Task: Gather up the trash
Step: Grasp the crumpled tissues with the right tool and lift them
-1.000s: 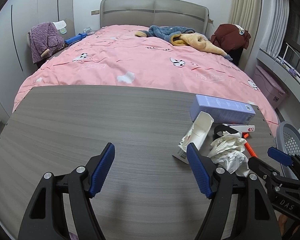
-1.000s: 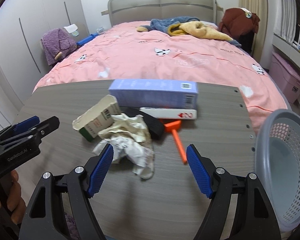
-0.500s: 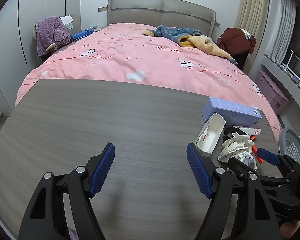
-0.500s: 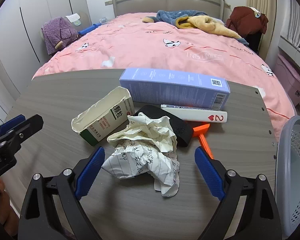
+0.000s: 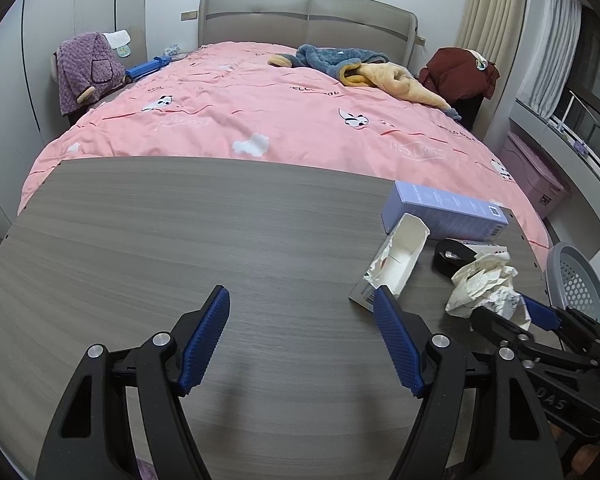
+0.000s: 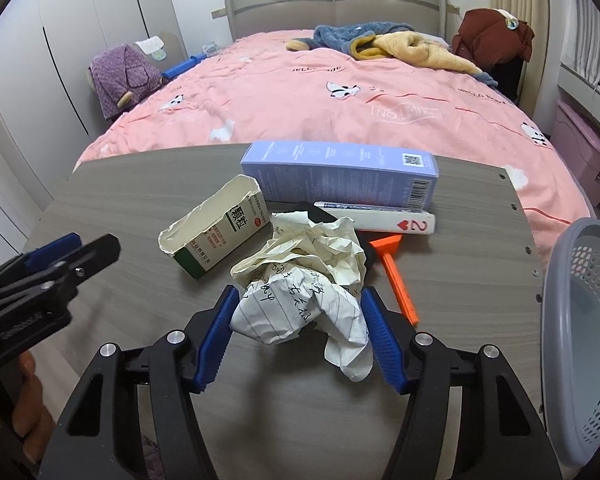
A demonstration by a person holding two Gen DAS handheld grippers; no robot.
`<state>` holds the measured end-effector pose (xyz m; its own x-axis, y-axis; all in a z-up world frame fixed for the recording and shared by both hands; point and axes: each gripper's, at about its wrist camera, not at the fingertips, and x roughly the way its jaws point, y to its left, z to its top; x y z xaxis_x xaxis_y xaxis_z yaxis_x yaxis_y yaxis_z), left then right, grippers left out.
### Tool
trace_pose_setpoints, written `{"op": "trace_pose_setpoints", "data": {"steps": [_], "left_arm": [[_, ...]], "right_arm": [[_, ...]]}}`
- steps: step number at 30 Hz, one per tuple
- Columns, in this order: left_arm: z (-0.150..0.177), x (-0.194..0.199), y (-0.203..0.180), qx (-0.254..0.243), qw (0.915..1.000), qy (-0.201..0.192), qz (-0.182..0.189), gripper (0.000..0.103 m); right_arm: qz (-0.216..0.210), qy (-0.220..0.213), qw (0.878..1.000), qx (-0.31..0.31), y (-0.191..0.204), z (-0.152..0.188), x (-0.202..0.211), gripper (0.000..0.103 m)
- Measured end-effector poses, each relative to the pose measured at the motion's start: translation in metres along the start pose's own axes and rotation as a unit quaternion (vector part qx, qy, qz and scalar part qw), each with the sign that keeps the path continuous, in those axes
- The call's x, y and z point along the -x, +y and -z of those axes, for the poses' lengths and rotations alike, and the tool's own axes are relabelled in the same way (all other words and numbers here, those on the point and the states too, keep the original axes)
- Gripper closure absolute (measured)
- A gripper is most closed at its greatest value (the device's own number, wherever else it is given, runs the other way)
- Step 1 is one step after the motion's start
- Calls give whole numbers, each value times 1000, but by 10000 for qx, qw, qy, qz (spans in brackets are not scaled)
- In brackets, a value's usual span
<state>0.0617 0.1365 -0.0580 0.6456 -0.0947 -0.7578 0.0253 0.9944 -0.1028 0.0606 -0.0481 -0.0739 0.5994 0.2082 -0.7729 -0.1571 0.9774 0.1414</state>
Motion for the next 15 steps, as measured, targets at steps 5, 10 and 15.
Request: {"op": "trace_pose_setpoints", "data": {"steps": [5,10,15], "left_arm": [[1,-3,-11,-140,9998,89,143,32],[-2,-15,-29,-379,9986,206,302,31],[-7,-30,-46,-591,9968,342,407,31]], "right_arm": [[-15,-171,9998,-115,-11,2,22,42],[51,-334,9991,-260,-25,4,42,42],[144,-409,9982,-419,-40,6,51,42]]}}
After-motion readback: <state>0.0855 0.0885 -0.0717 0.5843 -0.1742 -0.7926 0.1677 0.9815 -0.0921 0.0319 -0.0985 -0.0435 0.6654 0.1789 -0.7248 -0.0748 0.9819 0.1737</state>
